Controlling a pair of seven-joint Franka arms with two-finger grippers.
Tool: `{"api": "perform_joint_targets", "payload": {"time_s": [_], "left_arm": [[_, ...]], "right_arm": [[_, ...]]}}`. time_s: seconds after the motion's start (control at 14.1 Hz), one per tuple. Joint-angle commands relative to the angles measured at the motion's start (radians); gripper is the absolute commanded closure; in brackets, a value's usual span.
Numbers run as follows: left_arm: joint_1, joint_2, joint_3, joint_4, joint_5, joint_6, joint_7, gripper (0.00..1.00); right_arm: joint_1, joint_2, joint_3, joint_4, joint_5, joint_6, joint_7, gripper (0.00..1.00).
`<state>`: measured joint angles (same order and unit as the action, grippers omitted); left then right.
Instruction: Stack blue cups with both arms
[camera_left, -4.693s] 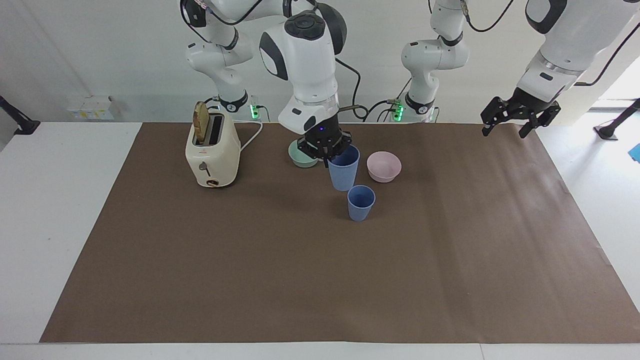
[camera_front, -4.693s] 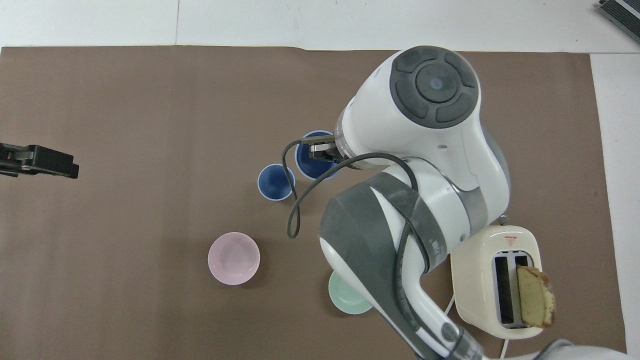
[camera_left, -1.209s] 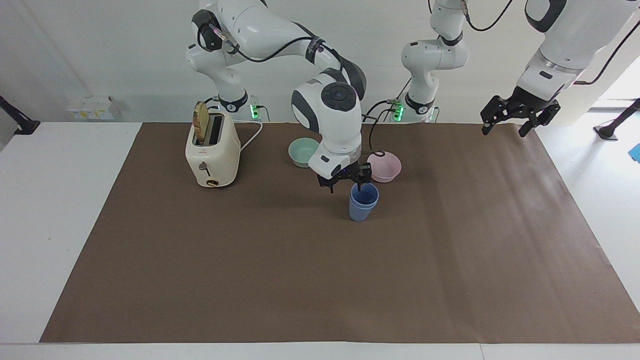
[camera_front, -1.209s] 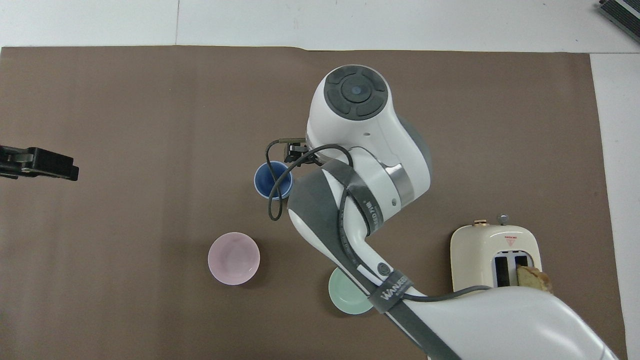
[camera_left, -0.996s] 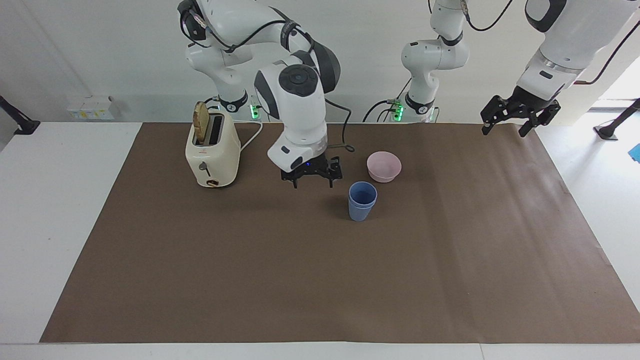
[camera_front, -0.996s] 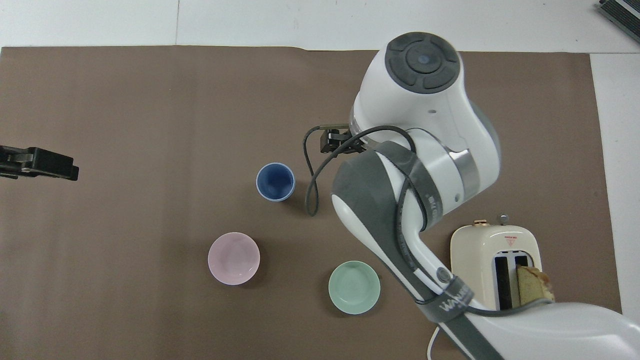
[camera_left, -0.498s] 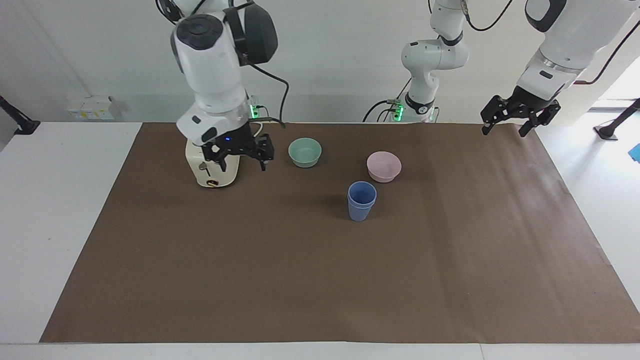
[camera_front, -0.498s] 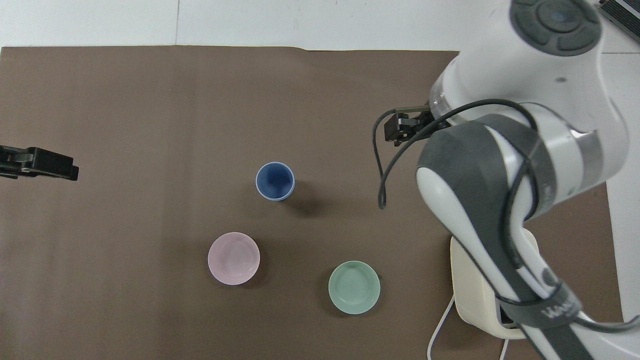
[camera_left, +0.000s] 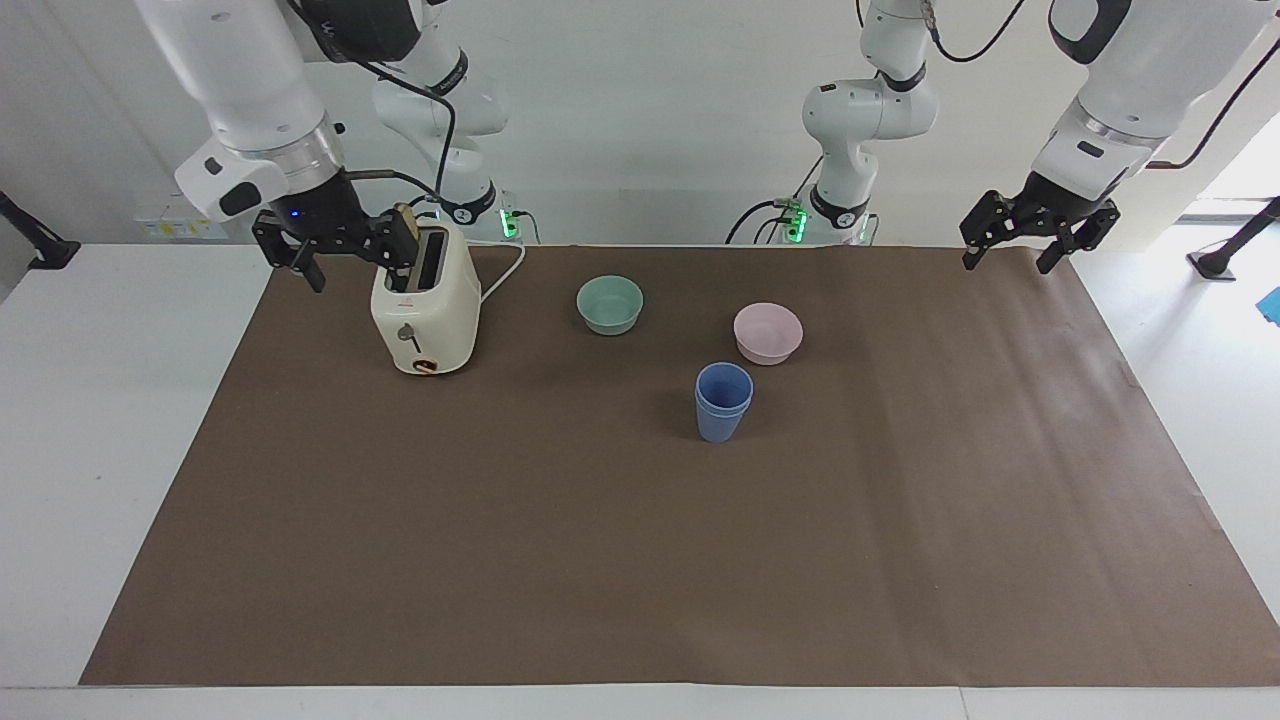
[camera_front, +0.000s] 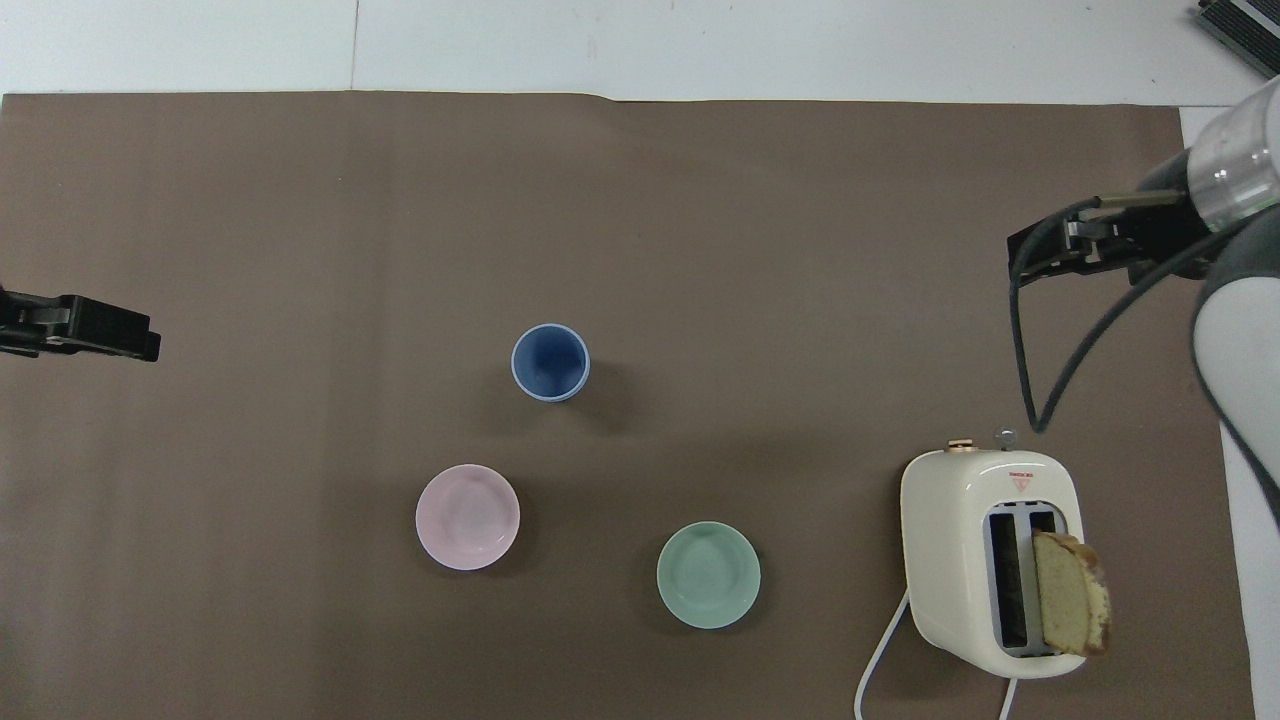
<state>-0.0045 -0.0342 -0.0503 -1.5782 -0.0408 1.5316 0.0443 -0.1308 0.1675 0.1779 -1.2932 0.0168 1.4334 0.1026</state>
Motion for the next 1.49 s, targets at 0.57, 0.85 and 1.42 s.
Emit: {"api": "perform_joint_targets", "payload": {"time_s": [0.57,0.85,1.42], "left_arm": [[0.017,-0.023,-0.008,-0.022,0.013,-0.01,0.005,0.0],[0.017,-0.026,-0.008,-0.02,0.015,-0.018,0.005,0.0],[0.017,-0.026,-0.008,-0.02,0.015,-0.016,0.005,0.0]], "right_arm": [[-0.009,-0.077,0.021,-0.075,0.031,-0.033,0.043,0.0],[-0.01,-0.071,0.02,-0.069,0.026,-0.013,0.035,0.0],[-0.015,-0.066,0.02,-0.067,-0.046,0.032,-0.034,0.0]]}}
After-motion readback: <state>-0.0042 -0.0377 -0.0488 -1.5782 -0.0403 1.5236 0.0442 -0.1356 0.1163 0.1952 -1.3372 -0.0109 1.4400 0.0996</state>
